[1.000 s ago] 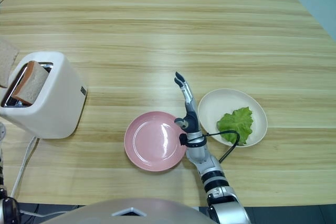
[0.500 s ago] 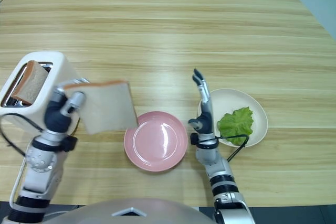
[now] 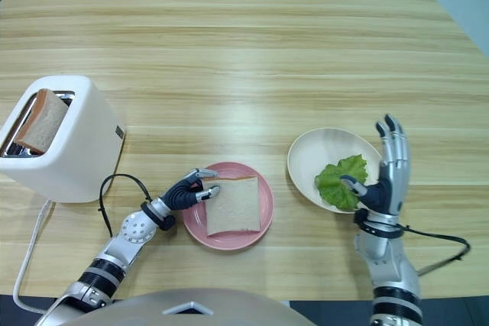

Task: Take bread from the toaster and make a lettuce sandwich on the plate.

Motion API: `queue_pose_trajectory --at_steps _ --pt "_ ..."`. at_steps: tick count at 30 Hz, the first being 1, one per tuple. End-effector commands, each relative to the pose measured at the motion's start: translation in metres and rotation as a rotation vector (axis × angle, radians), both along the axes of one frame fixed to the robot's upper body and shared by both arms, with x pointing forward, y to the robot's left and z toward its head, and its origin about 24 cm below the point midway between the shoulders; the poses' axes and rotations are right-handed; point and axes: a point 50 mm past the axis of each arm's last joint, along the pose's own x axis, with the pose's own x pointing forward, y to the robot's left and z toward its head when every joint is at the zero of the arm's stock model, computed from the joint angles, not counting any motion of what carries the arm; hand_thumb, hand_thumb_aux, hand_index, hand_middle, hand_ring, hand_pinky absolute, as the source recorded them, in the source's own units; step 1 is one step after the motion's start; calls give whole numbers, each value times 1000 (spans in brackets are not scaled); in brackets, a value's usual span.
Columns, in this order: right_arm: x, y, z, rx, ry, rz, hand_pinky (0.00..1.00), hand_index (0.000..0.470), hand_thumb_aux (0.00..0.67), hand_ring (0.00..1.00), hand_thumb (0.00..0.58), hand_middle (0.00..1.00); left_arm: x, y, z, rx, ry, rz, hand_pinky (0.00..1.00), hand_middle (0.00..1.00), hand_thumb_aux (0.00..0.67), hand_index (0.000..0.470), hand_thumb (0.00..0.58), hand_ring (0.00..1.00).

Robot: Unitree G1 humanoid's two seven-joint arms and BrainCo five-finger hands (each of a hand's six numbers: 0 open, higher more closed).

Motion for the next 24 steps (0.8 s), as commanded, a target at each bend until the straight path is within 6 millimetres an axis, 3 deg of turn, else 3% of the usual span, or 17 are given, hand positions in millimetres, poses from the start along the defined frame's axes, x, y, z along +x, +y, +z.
queue_pose_trajectory --at_steps 1,2,3,4,6,7,8,9,18,19,20,21,22,24 --pt "-8 -38 -11 -357 188 -244 0 0 0 0 0 0 -5 3 -10 167 -95 -29 851 851 670 470 580 851" --pt "-10 -43 -13 -401 224 -271 0 0 0 0 0 0 -3 5 -8 185 -135 -15 267 267 670 470 580 267" --pt "-12 -46 -17 -419 268 -287 0 0 0 0 0 0 -2 7 -5 202 -182 3 0 0 670 470 580 0" --pt "-12 -48 -20 -437 311 -289 0 0 0 0 0 0 0 8 -2 210 -227 26 0 0 452 317 519 0" --pt "-12 -46 -29 -459 399 -265 0 0 0 0 0 0 2 11 6 224 -320 59 0 0 328 230 429 0" --pt "-11 -44 -34 -464 435 -243 0 0 0 0 0 0 2 12 10 226 -354 73 0 0 145 101 223 0" --pt "-11 -41 -37 -460 469 -222 0 0 0 0 0 0 3 13 13 232 -388 83 0 0 21 15 36 0" --pt "-12 -39 -40 -459 499 -204 0 0 0 0 0 0 3 14 17 239 -420 91 0 0 0 0 0 0" --pt "-14 -37 -47 -451 657 -119 0 0 0 0 0 0 -1 21 44 230 -566 147 0 0 0 0 0 0" --pt "-15 -38 -47 -448 668 -122 0 31 45 0 75 0 -1 21 45 227 -569 149 0 0 0 0 0 0" --pt "-16 -39 -47 -446 672 -124 0 278 397 0 484 0 -2 22 46 224 -571 152 0 0 0 0 0 0" --pt "-16 -40 -46 -444 672 -124 0 385 549 0 561 0 -3 23 47 223 -571 155 0 0 0 0 0 0" --pt "-16 -41 -45 -443 671 -123 0 444 633 0 578 0 -4 24 47 224 -570 159 0 0 0 0 0 0" --pt "-16 -42 -45 -437 674 -122 0 470 670 0 580 0 -5 26 47 225 -570 168 0 0 0 0 0 0"
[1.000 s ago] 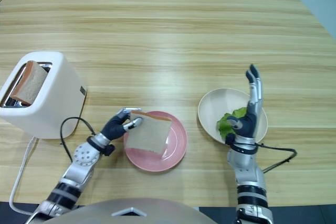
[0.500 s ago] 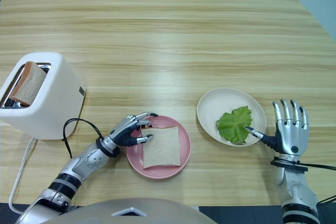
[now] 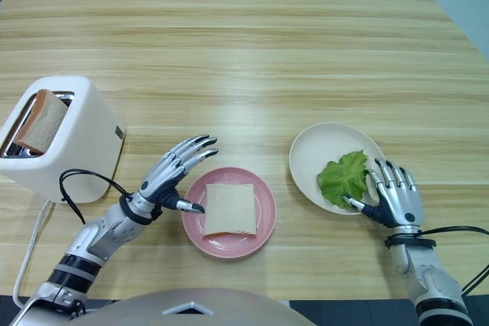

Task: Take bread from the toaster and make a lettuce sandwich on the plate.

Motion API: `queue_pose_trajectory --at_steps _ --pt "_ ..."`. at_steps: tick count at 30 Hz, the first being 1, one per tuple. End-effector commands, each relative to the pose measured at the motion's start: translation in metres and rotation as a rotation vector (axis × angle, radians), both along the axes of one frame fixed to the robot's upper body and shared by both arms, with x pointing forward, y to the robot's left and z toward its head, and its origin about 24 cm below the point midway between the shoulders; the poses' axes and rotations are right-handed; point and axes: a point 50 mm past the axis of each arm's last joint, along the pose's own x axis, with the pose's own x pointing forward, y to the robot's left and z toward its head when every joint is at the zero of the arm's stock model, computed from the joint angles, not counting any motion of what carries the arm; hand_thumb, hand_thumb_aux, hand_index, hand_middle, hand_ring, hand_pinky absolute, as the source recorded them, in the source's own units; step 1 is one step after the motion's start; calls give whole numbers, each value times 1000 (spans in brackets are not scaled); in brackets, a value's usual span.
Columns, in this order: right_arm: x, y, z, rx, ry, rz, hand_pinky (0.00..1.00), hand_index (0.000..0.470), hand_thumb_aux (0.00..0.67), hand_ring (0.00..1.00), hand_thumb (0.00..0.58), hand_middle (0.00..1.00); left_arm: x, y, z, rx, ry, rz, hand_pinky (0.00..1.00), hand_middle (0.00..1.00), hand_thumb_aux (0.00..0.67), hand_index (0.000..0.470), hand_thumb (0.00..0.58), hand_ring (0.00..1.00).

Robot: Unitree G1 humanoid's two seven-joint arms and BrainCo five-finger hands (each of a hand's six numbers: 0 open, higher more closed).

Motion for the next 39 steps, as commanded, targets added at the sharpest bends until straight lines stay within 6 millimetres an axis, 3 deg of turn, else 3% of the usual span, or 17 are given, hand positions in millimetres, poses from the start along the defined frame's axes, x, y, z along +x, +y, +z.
queue_pose_trajectory --at_steps 1,11,20,23,32,36,39 --pt "-5 -5 -4 -2 57 -8 0 470 670 0 580 0 -3 6 0 4 5 26 0 0 0 0 0 0" --pt "-2 -2 -2 -4 7 33 0 470 670 0 580 0 -3 11 -2 -5 16 60 0 0 0 0 0 0" --pt "10 31 41 43 -297 208 0 470 670 0 580 0 -1 17 -4 -31 18 111 0 0 0 0 0 0" --pt "14 52 49 80 -328 304 0 470 670 0 580 0 0 19 -4 -39 15 127 0 0 0 0 0 0" --pt "9 160 46 348 -212 861 0 470 670 0 580 0 9 33 1 -83 -18 212 0 0 0 0 0 0" --pt "7 186 34 396 -131 995 0 470 670 0 580 0 10 39 2 -88 -28 234 0 0 0 0 0 0" --pt "9 193 27 411 -95 1020 0 470 670 0 580 0 10 41 2 -88 -31 247 0 0 0 0 0 0"
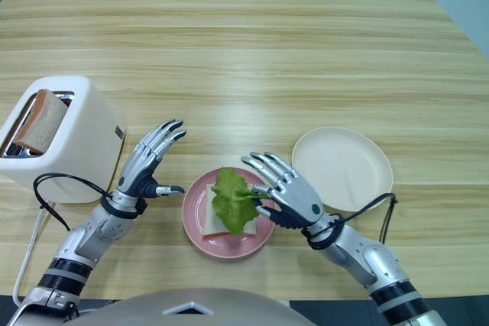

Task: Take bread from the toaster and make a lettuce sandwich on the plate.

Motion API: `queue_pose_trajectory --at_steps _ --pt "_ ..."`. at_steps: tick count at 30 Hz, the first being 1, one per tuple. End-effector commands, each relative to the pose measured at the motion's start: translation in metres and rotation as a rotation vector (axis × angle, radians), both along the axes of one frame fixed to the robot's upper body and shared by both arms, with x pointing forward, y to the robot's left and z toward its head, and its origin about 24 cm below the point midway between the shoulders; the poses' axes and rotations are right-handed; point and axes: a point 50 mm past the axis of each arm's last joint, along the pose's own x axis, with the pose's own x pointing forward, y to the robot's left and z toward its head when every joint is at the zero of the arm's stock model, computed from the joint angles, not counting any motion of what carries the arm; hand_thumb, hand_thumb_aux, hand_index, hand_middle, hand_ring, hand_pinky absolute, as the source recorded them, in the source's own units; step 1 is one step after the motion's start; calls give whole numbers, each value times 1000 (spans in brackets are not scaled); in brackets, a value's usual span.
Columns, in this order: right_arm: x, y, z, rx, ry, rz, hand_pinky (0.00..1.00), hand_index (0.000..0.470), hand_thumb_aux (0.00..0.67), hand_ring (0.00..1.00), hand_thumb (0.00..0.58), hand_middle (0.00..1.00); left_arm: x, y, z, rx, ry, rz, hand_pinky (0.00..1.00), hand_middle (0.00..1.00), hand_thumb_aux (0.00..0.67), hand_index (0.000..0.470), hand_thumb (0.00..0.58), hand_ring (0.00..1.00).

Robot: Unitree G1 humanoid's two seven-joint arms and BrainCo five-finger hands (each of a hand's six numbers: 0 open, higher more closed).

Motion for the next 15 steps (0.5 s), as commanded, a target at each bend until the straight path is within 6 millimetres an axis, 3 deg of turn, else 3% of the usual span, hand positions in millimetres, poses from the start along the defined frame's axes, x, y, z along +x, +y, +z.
queue_pose_trajectory --at_steps 1,12,13,14,15 --pt "3 7 -10 -28 45 38 0 470 670 0 580 0 1 6 0 1 4 28 0 0 0 0 0 0" --pt "9 -4 -22 -80 95 6 0 470 670 0 580 0 -9 27 13 18 -41 121 0 0 0 0 0 0" --pt "9 -4 -22 -80 100 8 0 354 504 0 545 0 -11 31 15 23 -49 141 0 0 0 0 0 0" --pt "9 -5 -22 -76 102 4 0 236 336 0 436 0 -13 37 19 29 -62 168 0 0 0 0 0 0" --pt "8 -5 -22 -73 101 1 0 65 92 0 148 0 -14 43 22 33 -75 194 0 0 0 0 0 0"
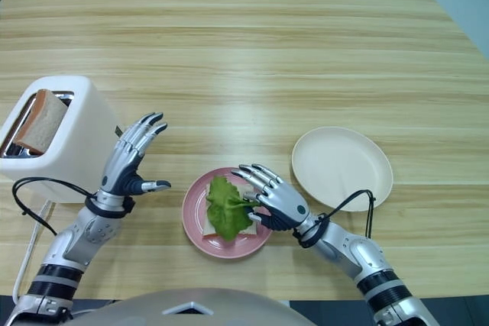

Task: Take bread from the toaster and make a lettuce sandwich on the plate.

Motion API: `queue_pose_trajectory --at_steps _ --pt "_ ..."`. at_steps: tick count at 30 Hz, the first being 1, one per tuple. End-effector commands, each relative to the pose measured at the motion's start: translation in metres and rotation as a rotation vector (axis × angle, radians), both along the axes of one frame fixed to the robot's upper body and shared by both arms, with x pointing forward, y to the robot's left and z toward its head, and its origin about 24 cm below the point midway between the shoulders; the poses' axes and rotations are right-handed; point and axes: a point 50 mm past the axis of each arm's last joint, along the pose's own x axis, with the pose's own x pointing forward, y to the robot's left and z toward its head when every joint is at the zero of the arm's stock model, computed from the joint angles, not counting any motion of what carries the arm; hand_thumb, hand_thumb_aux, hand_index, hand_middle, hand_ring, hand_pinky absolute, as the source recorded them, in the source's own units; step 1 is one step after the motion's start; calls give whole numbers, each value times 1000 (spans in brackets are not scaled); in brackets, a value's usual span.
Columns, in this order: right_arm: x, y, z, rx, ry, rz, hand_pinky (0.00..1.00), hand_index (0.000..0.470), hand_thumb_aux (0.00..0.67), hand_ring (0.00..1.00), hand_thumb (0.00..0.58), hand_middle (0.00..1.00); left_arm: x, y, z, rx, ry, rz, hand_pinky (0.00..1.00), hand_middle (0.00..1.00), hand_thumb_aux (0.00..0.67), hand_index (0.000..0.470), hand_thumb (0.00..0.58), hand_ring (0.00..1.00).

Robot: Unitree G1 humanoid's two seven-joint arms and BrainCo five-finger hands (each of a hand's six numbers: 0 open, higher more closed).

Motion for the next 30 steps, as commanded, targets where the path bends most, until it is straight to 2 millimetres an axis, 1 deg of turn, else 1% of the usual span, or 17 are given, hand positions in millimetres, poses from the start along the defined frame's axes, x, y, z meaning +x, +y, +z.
queue_pose_trajectory --at_steps 1,3,6,9,11,13,15,19,22,26,27,28,29,30 --pt "3 -3 1 -9 -1 -15 0 0 0 0 0 0 -9 27 15 22 -50 123 0 0 0 0 0 0" --pt "6 -4 2 -7 -7 -24 0 0 0 0 0 0 -16 44 25 24 -103 218 0 0 0 0 0 0" --pt "8 -5 0 -18 -2 -33 0 0 0 0 0 0 -29 66 48 30 -234 369 0 0 0 0 0 0" --pt "12 -5 -3 -23 -6 -48 0 0 0 0 0 0 -39 95 73 145 -406 589 0 0 0 0 0 0" --pt "15 -6 -4 -27 -15 -60 0 0 0 0 0 0 -44 116 79 222 -416 727 0 0 0 0 0 0" --pt "16 -7 -5 -23 -21 -71 0 0 0 0 0 0 -42 133 76 270 -340 796 0 0 0 0 0 0" --pt "15 -6 -7 -20 -23 -74 0 0 0 0 0 0 -33 142 68 260 -230 800 0 0 0 0 0 0" --pt "14 -3 -8 -16 -25 -60 0 0 0 0 0 0 -23 152 59 217 -88 783 0 0 0 0 0 0" --pt "14 -1 -9 -17 -23 -52 0 0 0 0 0 0 -18 156 50 229 58 723 0 0 0 0 0 0" --pt "14 0 -10 -19 -18 -42 0 0 0 0 0 0 -18 164 38 236 204 681 0 0 0 0 0 0" --pt "13 1 -10 -19 -17 -40 0 0 0 0 0 0 -20 166 34 241 245 670 0 0 105 74 168 0" --pt "13 1 -10 -19 -16 -38 0 0 0 0 0 0 -22 166 30 249 284 652 0 0 158 111 241 0" --pt "14 1 -10 -19 -16 -38 0 0 0 0 0 0 -24 165 28 251 309 631 0 0 226 159 325 0" --pt "14 1 -10 -20 -16 -39 0 0 0 0 0 0 -26 163 26 256 335 609 0 0 355 249 452 0"
